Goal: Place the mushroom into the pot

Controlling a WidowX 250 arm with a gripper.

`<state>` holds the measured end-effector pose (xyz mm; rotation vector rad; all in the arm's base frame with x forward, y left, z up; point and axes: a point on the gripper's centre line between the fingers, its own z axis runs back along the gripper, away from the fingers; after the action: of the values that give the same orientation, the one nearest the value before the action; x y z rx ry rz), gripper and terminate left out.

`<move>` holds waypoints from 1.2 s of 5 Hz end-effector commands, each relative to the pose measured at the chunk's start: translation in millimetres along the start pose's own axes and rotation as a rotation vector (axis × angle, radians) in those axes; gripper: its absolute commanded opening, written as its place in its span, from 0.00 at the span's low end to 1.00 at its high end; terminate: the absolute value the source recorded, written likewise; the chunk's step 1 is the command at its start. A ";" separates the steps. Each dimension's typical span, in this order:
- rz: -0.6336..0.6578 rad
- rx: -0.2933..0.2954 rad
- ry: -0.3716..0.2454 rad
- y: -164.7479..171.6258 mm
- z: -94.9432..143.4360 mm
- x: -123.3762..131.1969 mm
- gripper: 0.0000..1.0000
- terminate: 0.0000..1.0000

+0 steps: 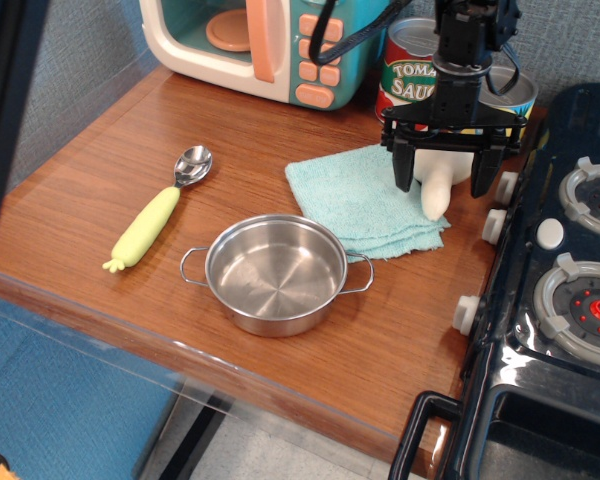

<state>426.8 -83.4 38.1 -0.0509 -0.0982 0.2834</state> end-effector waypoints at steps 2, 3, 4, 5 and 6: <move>-0.094 0.025 -0.022 -19.4 13.8 4.4 0.00 0.00; -0.107 -0.046 -0.122 -23.3 53.5 3.5 0.00 0.00; -0.105 -0.065 -0.205 -6.8 89.3 -10.7 0.00 0.00; -0.084 -0.043 -0.229 26.6 101.4 -37.9 0.00 0.00; -0.082 0.012 -0.188 59.8 97.9 -67.3 0.00 0.00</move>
<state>331.5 -40.5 105.8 0.0063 -0.2201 0.2047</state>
